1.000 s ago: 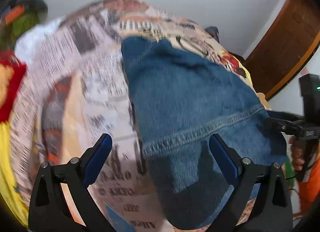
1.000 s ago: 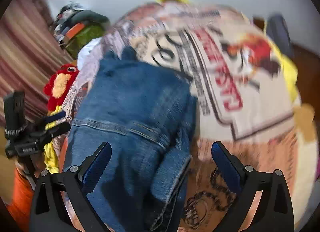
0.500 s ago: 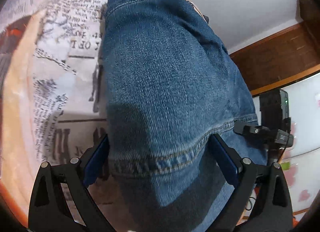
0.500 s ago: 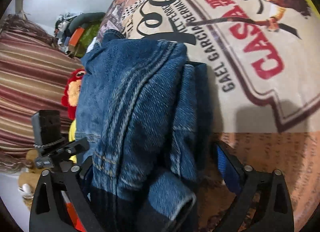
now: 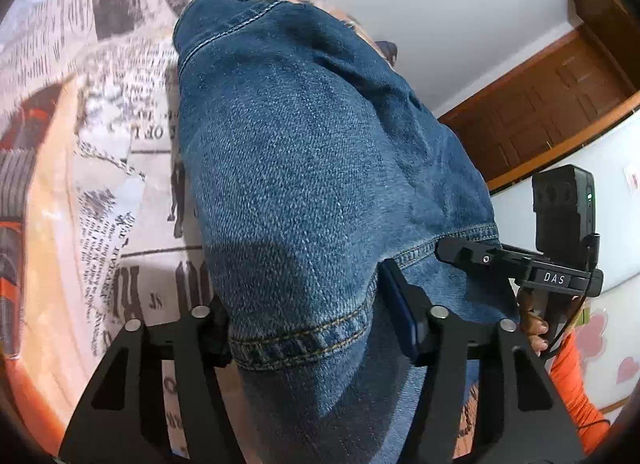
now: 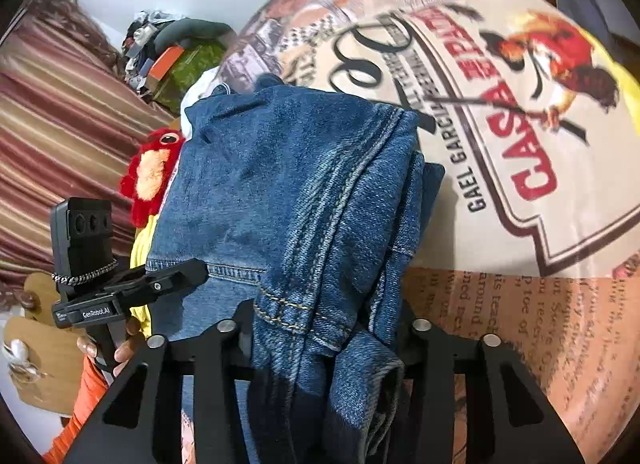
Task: Fold large clothes
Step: 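Grasp the folded jacket bundle with both grippers and lift it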
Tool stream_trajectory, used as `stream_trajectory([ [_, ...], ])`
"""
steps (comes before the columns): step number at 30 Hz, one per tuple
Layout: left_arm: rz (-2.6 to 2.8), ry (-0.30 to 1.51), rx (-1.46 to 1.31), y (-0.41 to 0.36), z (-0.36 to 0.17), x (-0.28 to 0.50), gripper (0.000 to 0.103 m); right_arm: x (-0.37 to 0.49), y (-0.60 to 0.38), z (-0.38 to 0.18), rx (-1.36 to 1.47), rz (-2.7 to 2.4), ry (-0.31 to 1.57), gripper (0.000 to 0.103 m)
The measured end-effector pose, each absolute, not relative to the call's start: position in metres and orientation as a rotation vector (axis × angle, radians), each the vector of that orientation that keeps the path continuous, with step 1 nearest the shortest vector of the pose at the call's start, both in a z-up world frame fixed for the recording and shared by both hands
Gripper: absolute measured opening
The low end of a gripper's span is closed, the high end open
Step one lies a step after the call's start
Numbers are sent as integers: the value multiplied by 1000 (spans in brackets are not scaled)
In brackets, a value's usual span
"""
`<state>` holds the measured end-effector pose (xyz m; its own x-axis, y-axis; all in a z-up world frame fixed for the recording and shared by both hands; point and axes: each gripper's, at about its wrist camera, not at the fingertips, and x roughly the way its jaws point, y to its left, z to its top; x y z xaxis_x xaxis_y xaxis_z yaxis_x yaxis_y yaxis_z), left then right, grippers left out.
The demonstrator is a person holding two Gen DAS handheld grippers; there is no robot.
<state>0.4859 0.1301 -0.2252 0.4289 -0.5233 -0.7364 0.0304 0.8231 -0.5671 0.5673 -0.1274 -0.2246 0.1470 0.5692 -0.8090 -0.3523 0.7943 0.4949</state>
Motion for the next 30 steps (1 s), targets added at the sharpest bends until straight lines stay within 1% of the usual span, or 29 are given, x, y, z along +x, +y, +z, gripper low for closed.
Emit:
stream_trajectory([
  [2,-366,1060,-500,131,-213,478,56,557,-122,-212,171,666,1234,38],
  [12,-336,925,-429,162,-140,422,55,513,-84,-147,141,721,1140,37],
  [18,-298,880,-439,204,-123,380,55,487,-44,-121,100,765,1107,37],
  [24,-238,876,-464,243,-129,352,55,468,8,-122,55,816,1134,37],
  [30,-188,909,-512,284,-155,330,55,458,58,-149,13,857,1196,37],
])
